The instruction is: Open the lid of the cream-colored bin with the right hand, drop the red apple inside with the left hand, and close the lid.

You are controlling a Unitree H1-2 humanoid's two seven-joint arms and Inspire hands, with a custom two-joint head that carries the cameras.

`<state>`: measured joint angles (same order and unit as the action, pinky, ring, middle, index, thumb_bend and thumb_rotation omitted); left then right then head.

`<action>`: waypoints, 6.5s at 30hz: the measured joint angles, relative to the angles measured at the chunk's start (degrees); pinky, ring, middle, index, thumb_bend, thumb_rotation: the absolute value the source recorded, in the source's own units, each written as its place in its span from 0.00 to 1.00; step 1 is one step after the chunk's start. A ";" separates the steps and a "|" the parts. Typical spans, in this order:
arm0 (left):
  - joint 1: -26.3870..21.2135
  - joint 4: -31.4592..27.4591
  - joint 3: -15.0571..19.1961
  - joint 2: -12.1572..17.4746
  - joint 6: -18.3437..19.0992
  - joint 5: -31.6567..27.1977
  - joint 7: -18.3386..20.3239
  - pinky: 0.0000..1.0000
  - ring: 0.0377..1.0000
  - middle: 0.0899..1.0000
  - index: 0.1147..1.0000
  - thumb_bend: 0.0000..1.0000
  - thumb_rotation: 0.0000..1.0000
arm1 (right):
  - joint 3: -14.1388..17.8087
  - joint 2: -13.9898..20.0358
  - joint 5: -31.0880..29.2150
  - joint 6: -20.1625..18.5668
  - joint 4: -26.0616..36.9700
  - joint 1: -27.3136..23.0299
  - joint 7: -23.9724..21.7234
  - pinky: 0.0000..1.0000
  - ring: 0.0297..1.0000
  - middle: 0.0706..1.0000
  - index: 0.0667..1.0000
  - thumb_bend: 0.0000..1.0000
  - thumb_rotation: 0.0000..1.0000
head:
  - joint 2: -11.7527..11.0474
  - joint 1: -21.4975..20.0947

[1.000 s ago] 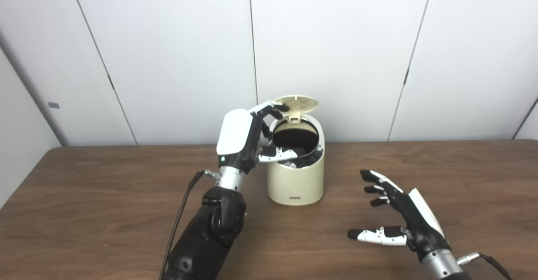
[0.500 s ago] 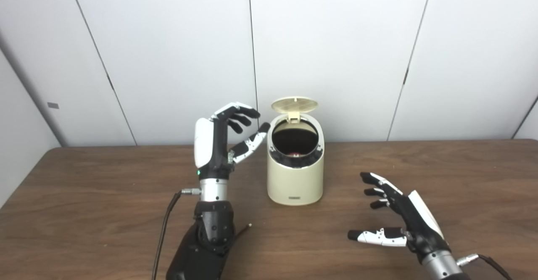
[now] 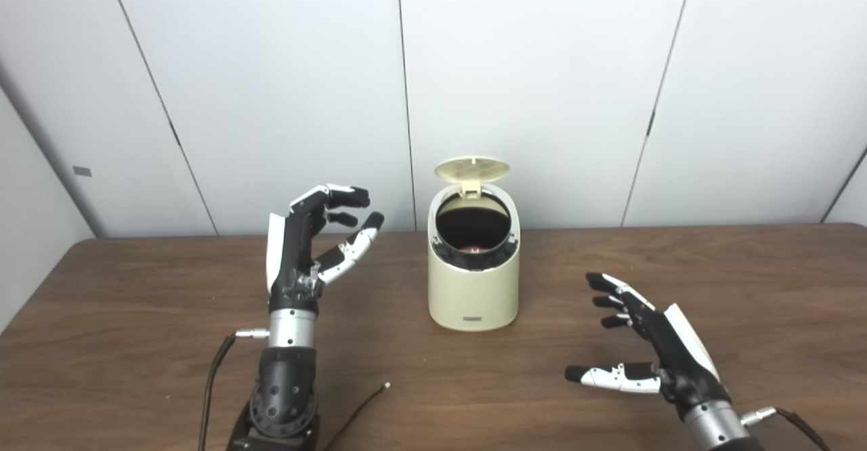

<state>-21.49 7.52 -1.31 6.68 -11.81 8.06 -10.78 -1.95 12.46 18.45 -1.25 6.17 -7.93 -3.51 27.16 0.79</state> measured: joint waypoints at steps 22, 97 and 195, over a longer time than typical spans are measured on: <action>10.23 4.36 4.32 0.55 -4.44 -10.69 12.40 0.54 0.62 0.66 0.69 0.57 0.01 | -1.14 1.87 1.25 -0.89 -0.25 -11.46 -1.89 0.64 0.79 0.85 0.83 0.67 0.34 | -0.79 0.00; 8.63 7.66 4.68 -1.50 -5.06 -7.18 11.58 0.56 0.64 0.67 0.70 0.58 0.01 | -19.12 10.78 20.17 -4.96 3.97 -33.27 -26.23 0.98 0.95 0.77 0.78 0.72 0.67 | 1.41 1.94; 11.19 3.61 4.42 -2.70 -3.88 -8.97 12.02 0.50 0.62 0.65 0.68 0.58 0.03 | 2.77 3.56 -6.86 4.91 -6.43 -4.68 -7.92 0.69 0.82 0.88 0.90 0.77 0.21 | 3.96 1.23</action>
<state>-10.30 11.13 3.11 3.97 -15.69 -0.90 1.24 0.82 16.02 11.59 3.66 -0.27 -12.61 -11.44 31.11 2.02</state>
